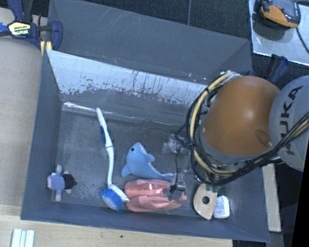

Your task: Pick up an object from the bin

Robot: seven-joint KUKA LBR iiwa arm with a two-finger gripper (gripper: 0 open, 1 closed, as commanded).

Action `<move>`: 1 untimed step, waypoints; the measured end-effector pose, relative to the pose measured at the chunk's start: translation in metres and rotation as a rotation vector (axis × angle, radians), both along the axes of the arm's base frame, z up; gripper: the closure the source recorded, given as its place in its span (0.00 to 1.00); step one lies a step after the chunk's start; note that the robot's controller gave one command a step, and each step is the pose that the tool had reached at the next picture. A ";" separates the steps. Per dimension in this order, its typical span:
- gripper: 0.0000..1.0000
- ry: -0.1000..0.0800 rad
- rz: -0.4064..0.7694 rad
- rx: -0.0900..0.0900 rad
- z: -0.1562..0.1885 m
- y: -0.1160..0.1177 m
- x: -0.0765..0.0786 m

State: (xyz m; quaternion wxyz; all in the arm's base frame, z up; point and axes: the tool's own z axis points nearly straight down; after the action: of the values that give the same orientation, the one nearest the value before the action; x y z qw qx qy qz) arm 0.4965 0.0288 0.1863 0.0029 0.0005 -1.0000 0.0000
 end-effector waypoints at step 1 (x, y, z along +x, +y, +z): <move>0.00 -0.009 -0.002 0.000 0.004 0.000 0.002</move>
Offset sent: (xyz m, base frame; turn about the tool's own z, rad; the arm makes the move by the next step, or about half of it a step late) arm -0.0124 -0.0038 -0.1163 -0.2742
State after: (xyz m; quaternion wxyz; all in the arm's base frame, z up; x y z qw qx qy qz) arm 0.4983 0.0287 0.1906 -0.0014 -0.0004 -1.0000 -0.0002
